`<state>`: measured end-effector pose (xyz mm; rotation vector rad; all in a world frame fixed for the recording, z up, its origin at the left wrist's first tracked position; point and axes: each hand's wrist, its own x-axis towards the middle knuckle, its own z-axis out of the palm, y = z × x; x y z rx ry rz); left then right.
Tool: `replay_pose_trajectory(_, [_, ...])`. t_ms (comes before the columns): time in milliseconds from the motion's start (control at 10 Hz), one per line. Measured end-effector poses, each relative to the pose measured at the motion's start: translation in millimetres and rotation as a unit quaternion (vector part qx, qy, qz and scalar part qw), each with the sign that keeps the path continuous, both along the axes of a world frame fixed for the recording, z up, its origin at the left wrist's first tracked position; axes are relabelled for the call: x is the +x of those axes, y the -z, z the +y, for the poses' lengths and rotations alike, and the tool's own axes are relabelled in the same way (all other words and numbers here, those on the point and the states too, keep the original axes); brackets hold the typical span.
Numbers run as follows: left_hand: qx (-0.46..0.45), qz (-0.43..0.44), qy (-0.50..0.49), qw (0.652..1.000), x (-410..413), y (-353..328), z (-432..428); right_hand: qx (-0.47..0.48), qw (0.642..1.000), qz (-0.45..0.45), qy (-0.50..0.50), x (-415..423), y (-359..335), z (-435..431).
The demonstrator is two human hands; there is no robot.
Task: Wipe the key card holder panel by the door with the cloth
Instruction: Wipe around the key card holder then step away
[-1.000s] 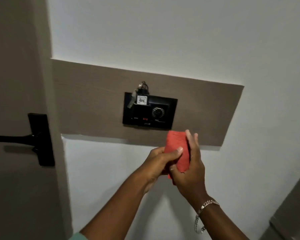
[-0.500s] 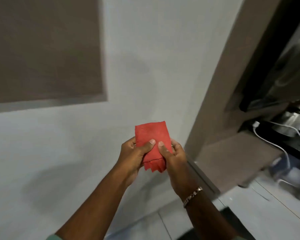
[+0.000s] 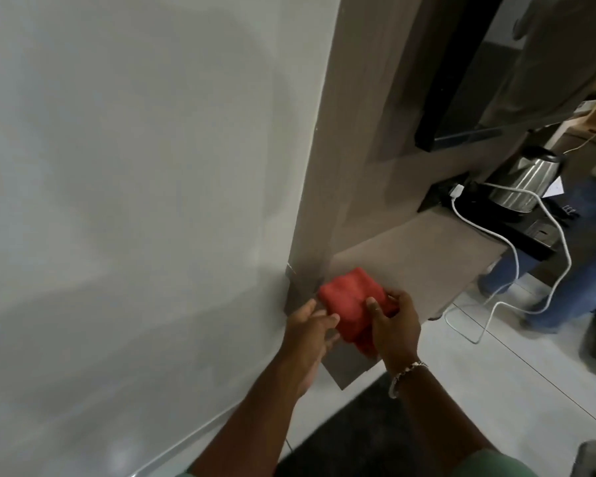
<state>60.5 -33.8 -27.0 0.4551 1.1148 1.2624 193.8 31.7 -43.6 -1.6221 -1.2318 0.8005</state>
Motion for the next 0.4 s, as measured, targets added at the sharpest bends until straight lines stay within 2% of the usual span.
replay_pose_trajectory(200, [0.013,0.004,0.007,1.0,-2.1,-2.6,16.1,0.035,0.999,-0.01,0.039,-7.4,21.8,23.6])
replay_pose_trajectory(300, [0.03,0.156,0.006,0.987,-26.6,-17.6,16.9,0.0,0.996,-0.079,0.039,-16.4,11.3,29.3])
replay_pose_trajectory(400, [0.033,0.323,-0.01,0.946,-44.5,-27.2,4.5,0.005,0.981,-0.188,0.037,-15.4,6.4,16.8])
